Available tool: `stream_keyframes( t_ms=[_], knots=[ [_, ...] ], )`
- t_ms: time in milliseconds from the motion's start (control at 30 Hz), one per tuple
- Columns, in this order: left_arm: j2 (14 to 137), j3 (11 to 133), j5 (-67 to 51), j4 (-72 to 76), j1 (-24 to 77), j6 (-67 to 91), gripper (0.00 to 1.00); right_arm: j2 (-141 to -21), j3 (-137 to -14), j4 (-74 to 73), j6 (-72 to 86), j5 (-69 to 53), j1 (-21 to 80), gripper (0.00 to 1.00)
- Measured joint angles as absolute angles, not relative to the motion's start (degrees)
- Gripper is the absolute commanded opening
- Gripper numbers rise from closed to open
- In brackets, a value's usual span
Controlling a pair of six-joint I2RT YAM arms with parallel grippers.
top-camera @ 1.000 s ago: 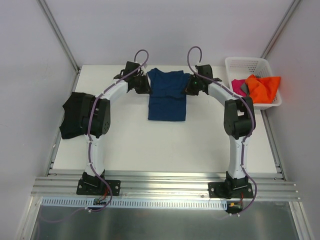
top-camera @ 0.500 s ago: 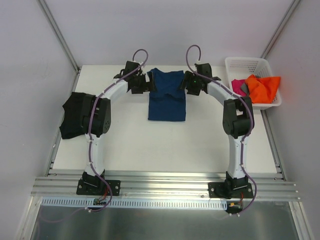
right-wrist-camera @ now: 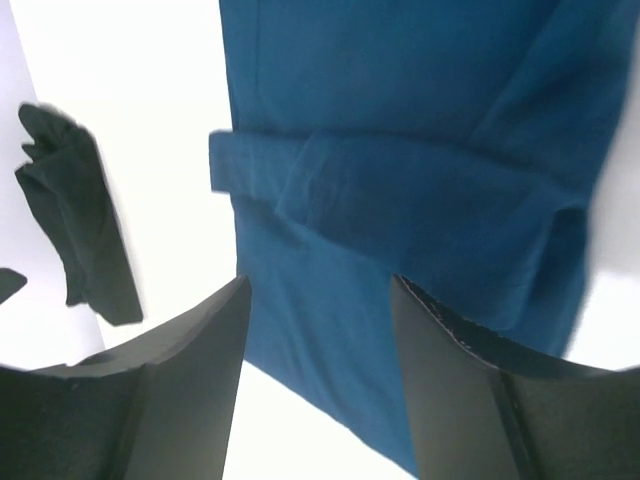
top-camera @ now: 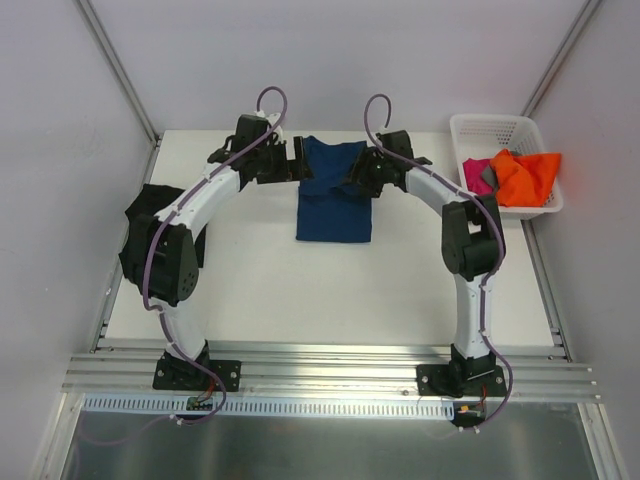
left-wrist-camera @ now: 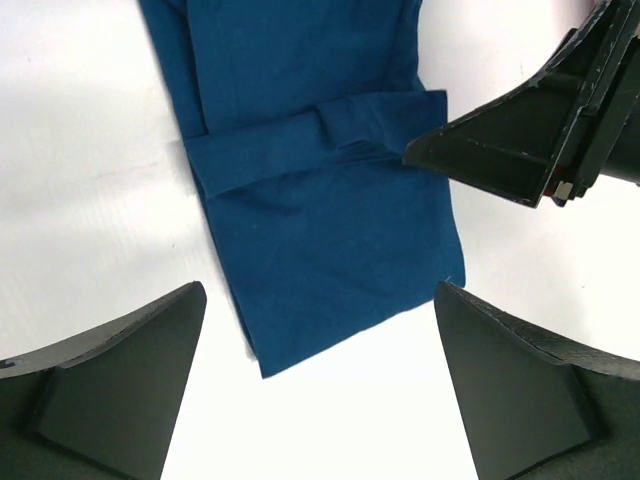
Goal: Fold and stack the t-shirts
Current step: Fold the tshirt
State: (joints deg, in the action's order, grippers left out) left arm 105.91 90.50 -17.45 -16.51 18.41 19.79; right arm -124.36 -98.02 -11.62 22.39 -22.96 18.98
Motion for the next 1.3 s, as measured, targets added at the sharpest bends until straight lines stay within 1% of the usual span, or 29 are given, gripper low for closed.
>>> stream_keyframes(
  t_ms=[200,433,600,833,1033,1300],
  knots=[
    [105.3,87.4,-17.4,-17.3,18.4,19.6,0.99,-124.4,-95.9,-11.4,23.8,-24.2,20.8,0.61],
    [105.3,87.2,-17.4,-18.1,18.4,19.4,0.99,-125.7,-96.6,-11.4,23.9,-24.4,21.2,0.61],
    [105.3,86.9,-17.3,-18.2,18.8,19.0,0.99,-131.7,-102.9,-11.3,23.9,-23.8,20.8,0.61],
    [105.1,82.9,-17.3,-18.7,19.9,18.4,0.99,-140.7,-116.0,-11.1,24.6,-21.5,19.1,0.63],
    [105.1,80.7,-17.3,-19.2,20.4,18.4,0.99,-141.6,-121.7,-8.9,25.1,-18.5,18.0,0.63],
    [105.1,80.5,-17.2,-19.4,22.6,18.4,0.99,-141.5,-122.9,-7.3,25.5,-16.8,17.9,0.64]
  ],
)
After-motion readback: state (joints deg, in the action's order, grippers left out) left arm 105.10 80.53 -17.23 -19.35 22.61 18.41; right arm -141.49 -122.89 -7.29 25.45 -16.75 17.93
